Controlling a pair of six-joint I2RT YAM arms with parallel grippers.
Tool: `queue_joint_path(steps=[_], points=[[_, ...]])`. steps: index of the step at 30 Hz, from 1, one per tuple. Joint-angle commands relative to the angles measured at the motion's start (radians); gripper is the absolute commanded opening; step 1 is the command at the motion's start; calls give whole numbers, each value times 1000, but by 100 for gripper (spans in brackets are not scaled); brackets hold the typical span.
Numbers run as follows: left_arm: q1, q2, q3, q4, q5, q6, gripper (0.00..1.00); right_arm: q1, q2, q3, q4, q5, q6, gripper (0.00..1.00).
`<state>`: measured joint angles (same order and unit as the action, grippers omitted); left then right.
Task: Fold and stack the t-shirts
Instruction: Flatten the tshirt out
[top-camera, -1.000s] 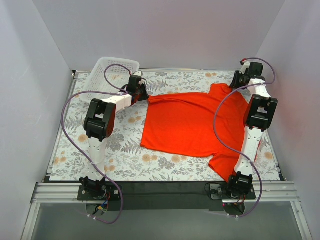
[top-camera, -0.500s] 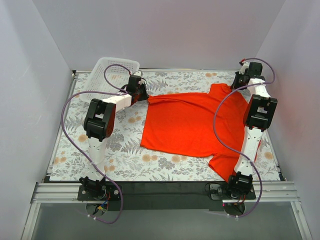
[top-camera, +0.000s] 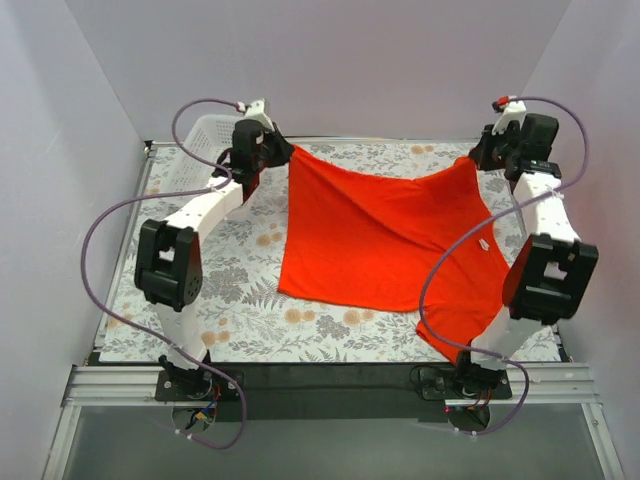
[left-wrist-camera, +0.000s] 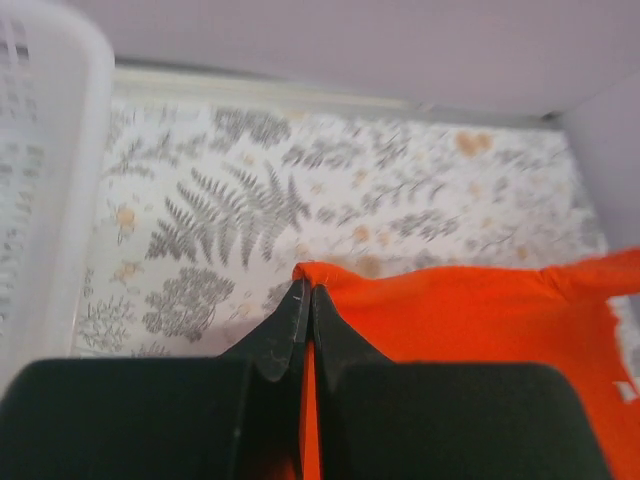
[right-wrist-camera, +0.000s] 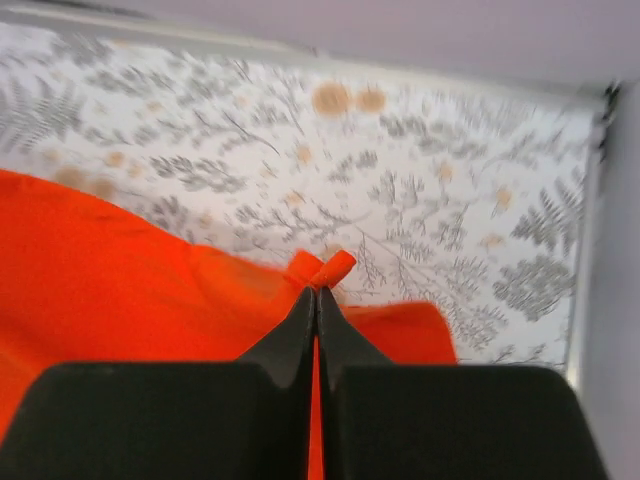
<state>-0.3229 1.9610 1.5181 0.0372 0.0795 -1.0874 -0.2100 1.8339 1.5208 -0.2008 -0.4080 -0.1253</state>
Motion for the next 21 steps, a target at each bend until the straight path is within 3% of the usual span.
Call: queue_joint_path(steps=[1,5,11,14,21], points=[[10,-189,-32,93,-10,6,0,8,-285,-79,118,-51,-80,1],[12,-330,-70,118,-33,29,0,4,-461,20,3,-37,-143,1],[21,-589,-53,113,-138,60,0,-37,-547,456,-124,26,-183,1],[22,-709,-30,113,-178,72,0,-49,-571,625,-144,81,-181,1],[21,-905,48,113,-230,72,0,-49,-643,826,-114,176,-160,1]])
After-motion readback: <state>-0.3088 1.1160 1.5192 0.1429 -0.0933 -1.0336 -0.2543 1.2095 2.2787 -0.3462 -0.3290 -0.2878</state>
